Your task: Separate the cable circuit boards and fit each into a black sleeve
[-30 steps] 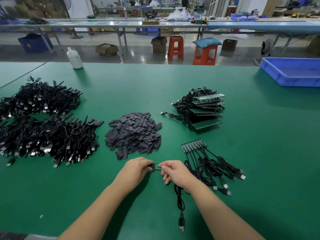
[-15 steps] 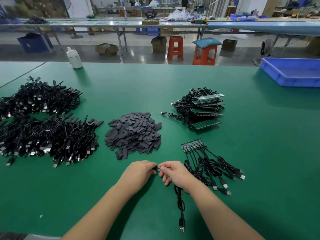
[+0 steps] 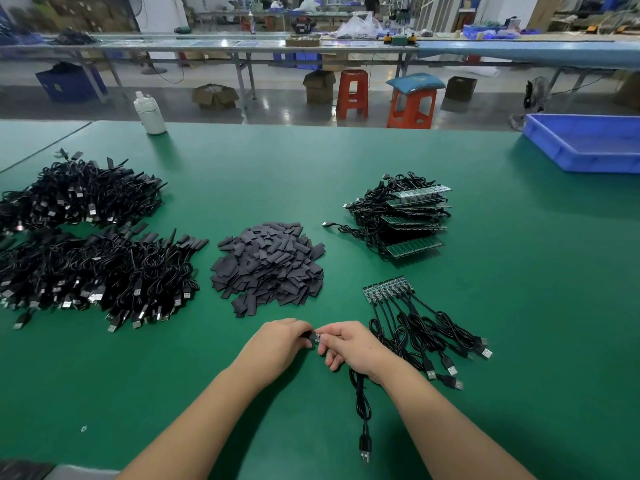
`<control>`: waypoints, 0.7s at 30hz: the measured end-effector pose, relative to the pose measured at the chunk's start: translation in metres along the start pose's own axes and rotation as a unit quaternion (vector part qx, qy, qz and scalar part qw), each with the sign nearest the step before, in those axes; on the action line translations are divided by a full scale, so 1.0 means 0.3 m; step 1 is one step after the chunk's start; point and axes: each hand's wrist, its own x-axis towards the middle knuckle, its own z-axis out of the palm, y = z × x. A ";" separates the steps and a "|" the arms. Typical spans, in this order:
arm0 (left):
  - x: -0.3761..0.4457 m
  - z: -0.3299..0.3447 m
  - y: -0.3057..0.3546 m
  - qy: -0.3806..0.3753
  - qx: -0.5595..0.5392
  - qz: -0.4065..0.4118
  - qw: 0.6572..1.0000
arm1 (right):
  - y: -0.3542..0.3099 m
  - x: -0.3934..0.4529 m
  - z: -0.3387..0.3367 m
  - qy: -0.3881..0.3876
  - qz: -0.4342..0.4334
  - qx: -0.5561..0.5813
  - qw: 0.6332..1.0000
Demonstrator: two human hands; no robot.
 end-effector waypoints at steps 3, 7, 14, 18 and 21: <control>-0.004 0.000 0.008 -0.007 -0.001 0.008 1.000 | 0.000 -0.001 0.002 -0.004 -0.002 0.000 1.000; -0.008 -0.004 0.018 0.003 -0.016 0.019 1.000 | -0.007 -0.004 0.000 -0.007 0.003 0.006 1.000; -0.017 -0.010 0.026 0.030 -0.050 0.025 0.998 | -0.015 -0.006 0.001 -0.017 0.015 0.011 1.000; -0.016 -0.005 0.021 0.038 -0.054 0.017 0.998 | -0.015 -0.003 0.002 -0.018 0.026 0.019 0.999; -0.010 -0.002 0.020 0.012 -0.045 0.014 0.999 | -0.015 -0.004 0.009 -0.018 0.022 -0.016 0.999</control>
